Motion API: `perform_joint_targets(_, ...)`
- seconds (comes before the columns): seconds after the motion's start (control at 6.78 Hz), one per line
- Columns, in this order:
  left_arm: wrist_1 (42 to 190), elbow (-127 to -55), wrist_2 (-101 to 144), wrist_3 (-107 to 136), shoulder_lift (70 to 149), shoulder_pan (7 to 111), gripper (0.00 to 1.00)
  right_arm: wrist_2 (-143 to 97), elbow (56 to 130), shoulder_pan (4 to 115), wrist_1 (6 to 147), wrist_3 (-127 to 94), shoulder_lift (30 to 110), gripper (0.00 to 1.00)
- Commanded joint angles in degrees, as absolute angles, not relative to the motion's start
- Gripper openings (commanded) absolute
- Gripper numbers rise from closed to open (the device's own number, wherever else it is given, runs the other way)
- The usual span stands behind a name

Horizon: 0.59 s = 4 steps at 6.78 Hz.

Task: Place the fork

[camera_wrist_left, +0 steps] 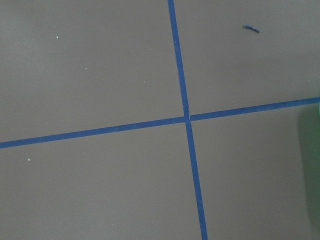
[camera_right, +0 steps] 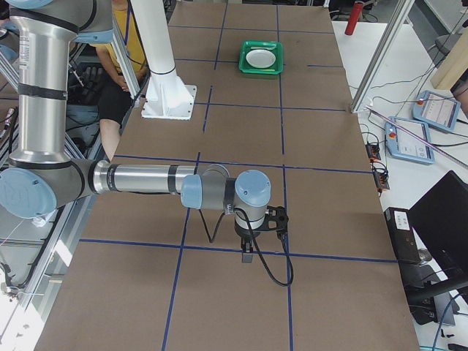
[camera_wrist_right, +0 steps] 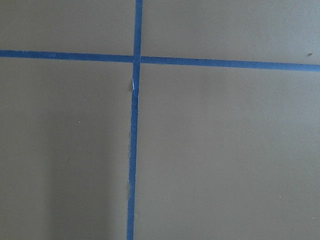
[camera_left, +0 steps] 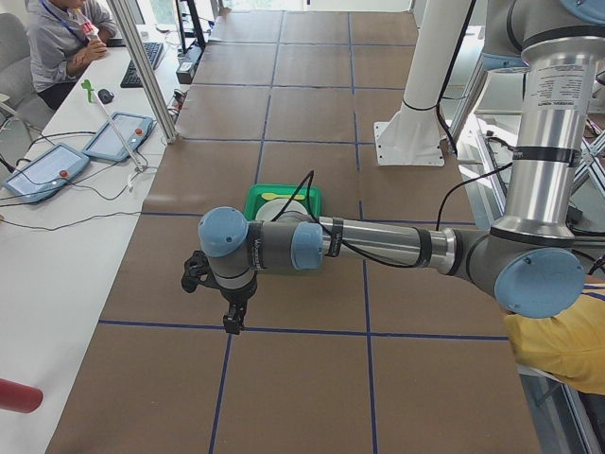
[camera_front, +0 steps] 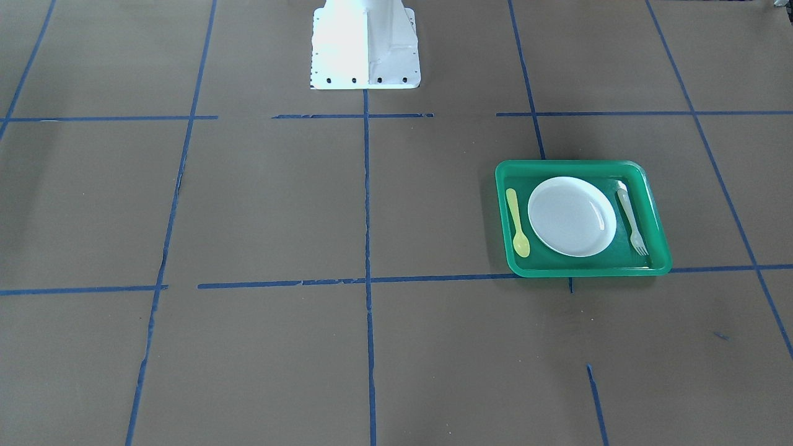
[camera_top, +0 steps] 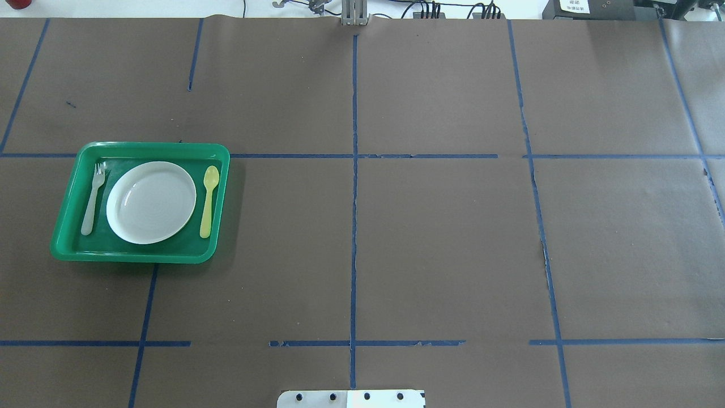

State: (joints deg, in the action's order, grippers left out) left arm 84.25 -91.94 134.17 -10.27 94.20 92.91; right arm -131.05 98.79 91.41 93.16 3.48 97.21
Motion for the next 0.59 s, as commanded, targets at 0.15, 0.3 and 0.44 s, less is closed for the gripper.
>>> perform_joint_targets(0.15,84.37,-91.41,134.21,-10.28,94.22,92.90,1.00,-131.04,98.79,91.41,93.16,3.51,97.21,1.00)
perform_joint_targets(0.3,84.29,-91.58,134.21,-10.28,94.31,92.90,1.00,-131.04,98.79,91.41,93.16,3.52,97.21,1.00)
perform_joint_targets(0.44,84.29,-91.41,134.21,-10.28,94.39,92.73,1.00,-131.04,98.79,91.41,93.16,3.52,97.21,1.00)
